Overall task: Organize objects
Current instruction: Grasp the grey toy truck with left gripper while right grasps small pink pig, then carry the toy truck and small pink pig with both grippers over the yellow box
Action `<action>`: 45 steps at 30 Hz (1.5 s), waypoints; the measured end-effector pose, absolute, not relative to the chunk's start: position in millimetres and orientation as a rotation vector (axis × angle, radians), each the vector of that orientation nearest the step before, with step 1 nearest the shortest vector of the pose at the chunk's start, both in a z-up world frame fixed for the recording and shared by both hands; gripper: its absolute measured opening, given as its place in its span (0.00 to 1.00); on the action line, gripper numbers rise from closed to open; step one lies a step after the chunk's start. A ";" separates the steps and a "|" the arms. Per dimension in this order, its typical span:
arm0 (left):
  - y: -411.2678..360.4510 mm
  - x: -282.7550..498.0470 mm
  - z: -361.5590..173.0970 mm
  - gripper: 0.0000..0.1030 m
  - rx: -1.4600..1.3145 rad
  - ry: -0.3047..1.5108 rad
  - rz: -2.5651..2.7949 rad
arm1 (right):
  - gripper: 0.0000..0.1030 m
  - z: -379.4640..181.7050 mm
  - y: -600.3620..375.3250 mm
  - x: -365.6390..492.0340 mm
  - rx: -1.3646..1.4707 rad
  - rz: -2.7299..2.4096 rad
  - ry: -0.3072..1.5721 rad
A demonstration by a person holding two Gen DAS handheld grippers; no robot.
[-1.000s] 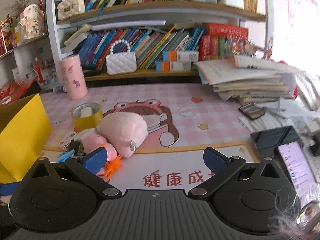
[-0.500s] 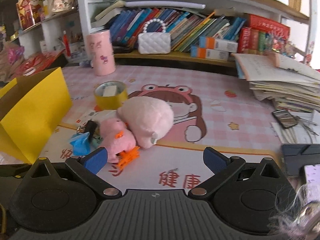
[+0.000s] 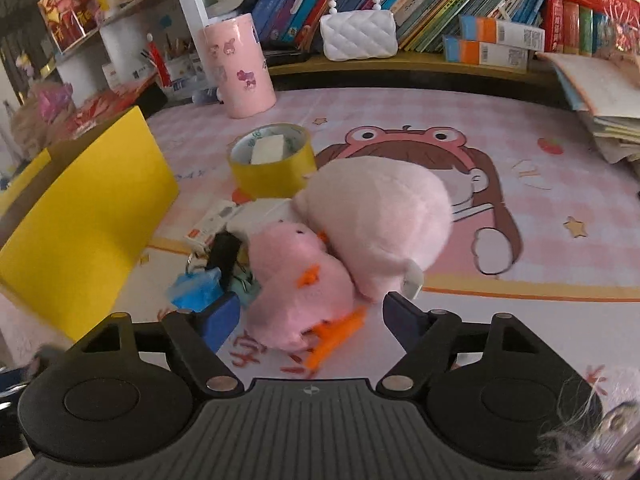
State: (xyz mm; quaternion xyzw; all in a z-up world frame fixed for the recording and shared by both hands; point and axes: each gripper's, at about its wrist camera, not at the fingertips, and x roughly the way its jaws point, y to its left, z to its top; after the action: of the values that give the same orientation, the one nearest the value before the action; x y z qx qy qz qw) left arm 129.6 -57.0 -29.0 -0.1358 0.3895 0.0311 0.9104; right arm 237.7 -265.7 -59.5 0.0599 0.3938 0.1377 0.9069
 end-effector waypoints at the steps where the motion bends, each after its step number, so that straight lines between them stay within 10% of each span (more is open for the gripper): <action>1: -54.5 127.3 -26.7 0.45 -0.282 0.799 0.072 | 0.76 -61.2 -264.0 240.8 0.124 0.280 0.811; 7: -42.0 117.7 -20.0 0.45 -0.291 0.785 0.096 | 0.59 -74.7 -266.7 253.6 0.191 0.240 0.827; 45: 143.3 26.3 -20.3 0.45 -0.354 0.752 -0.088 | 0.59 -15.0 -63.4 39.2 0.043 0.318 0.809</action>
State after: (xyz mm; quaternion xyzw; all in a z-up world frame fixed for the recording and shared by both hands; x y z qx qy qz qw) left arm 26.3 143.3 -20.3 -0.1719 0.3650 -0.0426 0.9140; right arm 39.2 -63.4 -15.0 0.0207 0.3917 0.1539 0.9069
